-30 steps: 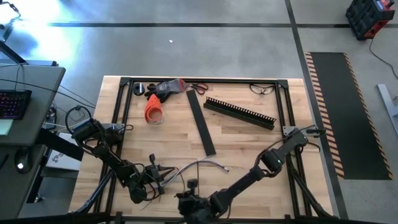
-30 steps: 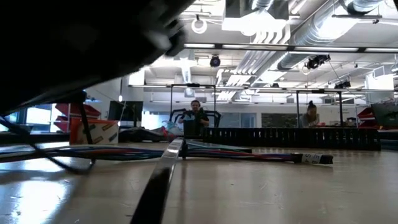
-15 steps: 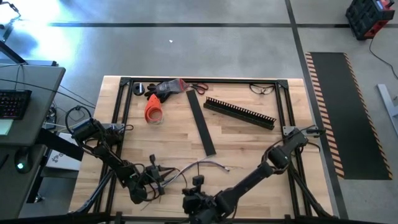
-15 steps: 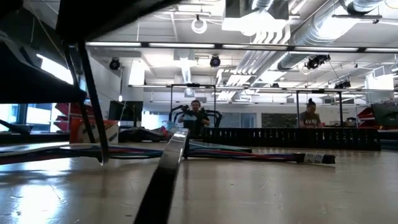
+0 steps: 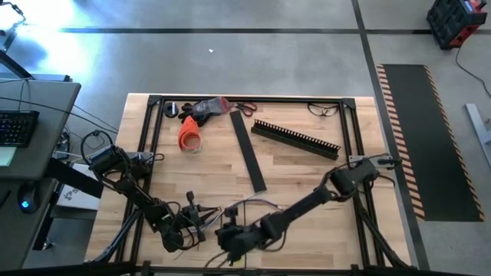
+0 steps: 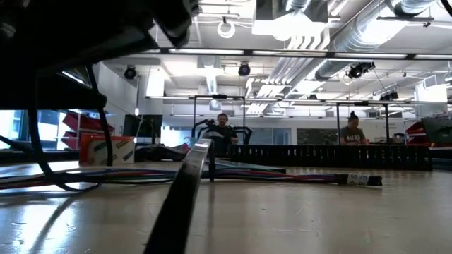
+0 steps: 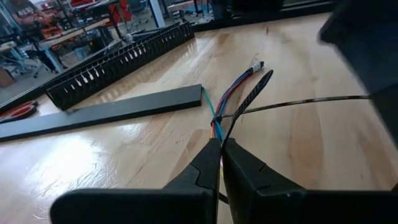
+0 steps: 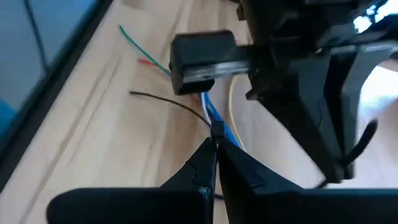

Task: Ziptie cables
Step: Wrap the black zip tie on the cable

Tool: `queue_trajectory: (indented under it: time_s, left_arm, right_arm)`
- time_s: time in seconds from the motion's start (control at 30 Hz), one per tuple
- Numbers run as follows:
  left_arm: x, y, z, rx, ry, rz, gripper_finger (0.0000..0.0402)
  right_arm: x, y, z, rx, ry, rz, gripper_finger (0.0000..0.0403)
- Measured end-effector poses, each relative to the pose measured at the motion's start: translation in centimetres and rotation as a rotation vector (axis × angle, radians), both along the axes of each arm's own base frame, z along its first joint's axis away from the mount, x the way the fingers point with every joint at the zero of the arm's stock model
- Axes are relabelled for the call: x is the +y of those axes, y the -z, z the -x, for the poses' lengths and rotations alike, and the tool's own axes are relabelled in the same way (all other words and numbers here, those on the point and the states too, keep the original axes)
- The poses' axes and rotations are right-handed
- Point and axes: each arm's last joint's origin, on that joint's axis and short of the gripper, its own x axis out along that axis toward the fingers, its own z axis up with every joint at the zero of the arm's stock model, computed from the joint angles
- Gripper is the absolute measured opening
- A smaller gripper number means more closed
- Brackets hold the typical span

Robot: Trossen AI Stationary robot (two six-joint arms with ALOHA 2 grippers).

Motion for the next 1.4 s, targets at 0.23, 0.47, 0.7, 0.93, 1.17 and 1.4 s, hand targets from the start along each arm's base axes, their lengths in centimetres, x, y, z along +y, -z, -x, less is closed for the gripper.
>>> queue_trajectory:
  time_s: [0.23, 0.47, 0.7, 0.93, 1.17, 1.4]
  left_arm:
    - [0.0, 0.2, 0.0, 0.014, 0.016, 0.015, 0.0]
    - [0.0, 0.3, -0.2, 0.061, 0.058, -0.032, 0.0]
    - [0.0, 0.3, -0.4, 0.114, 0.114, -0.088, 0.0]
    - [-0.1, -0.1, -1.0, 0.108, 0.102, -0.107, 0.0]
    - [-0.6, -0.7, -1.6, 0.116, 0.123, -0.144, 0.0]
    - [-0.9, -0.6, -1.1, 0.128, 0.149, -0.169, 0.0]
  right_arm:
    - [-4.2, 1.5, 1.5, -0.239, -0.047, -0.324, 0.0]
    - [-7.1, 3.2, 2.4, -0.368, -0.11, -0.688, 0.0]
    - [-6.8, 3.2, 2.9, -0.392, -0.081, -0.78, 0.0]
    - [-6.2, 3.9, 3.3, -0.375, 0.036, -0.778, 0.0]
    - [-6.6, 4.0, 3.2, -0.377, 0.052, -0.784, 0.0]
    - [-5.7, 3.6, 3.5, -0.385, -0.004, -0.817, 0.0]
